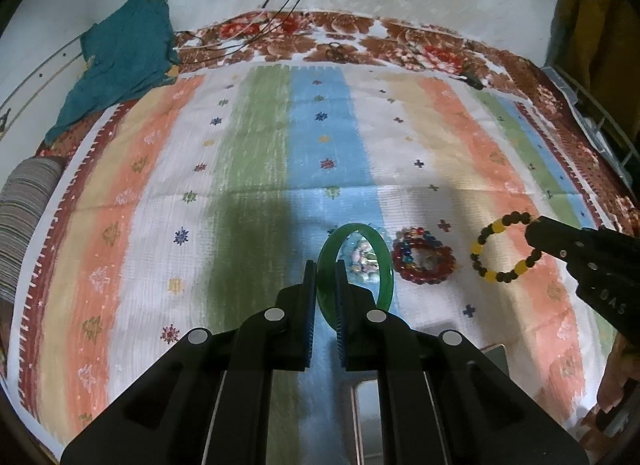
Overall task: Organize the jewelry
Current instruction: 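Lift both held bracelets and carry them over the silver tin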
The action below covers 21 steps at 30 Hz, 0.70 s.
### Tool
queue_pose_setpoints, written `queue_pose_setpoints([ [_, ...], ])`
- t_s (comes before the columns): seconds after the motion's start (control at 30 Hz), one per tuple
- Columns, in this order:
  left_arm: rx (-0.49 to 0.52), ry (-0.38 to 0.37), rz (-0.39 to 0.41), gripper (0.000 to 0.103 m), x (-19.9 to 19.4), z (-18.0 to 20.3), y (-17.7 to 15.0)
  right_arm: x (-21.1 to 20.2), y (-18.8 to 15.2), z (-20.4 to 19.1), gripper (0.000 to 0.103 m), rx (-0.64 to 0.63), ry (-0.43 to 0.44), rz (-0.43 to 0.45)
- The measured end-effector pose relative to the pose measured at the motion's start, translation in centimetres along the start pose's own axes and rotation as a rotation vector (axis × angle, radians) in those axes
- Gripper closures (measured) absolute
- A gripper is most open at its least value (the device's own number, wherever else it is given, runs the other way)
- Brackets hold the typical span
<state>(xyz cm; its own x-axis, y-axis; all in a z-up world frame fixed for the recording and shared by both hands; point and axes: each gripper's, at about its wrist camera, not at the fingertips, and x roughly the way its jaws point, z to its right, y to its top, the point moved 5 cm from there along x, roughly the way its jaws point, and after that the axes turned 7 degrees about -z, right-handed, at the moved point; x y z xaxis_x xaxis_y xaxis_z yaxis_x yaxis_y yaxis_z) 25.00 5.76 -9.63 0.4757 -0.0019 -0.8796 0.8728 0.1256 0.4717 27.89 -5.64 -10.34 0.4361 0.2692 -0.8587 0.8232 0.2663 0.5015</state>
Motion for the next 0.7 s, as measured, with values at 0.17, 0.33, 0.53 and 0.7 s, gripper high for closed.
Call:
queue_pose_setpoints([
  [0.17,0.016,-0.007,0.010,0.095,-1.0,0.7,-0.8,-1.3,-0.7,-1.0,0.090,-0.016,0.011,0.019],
  [0.33,0.020,-0.013,0.017,0.095,-1.9,1.0,-1.4,-2.2,-1.4,-1.7,0.090,-0.028,0.019,0.027],
  [0.53,0.027,-0.028,0.038,0.095,-3.5,1.4,-2.3,-3.2,-2.2,-2.4,0.090,-0.032,0.029,0.037],
  [0.7,0.034,-0.031,0.052,0.095,-4.5,1.7,-2.9,-4.0,-3.0,-2.9,0.090,-0.038,0.036,0.046],
])
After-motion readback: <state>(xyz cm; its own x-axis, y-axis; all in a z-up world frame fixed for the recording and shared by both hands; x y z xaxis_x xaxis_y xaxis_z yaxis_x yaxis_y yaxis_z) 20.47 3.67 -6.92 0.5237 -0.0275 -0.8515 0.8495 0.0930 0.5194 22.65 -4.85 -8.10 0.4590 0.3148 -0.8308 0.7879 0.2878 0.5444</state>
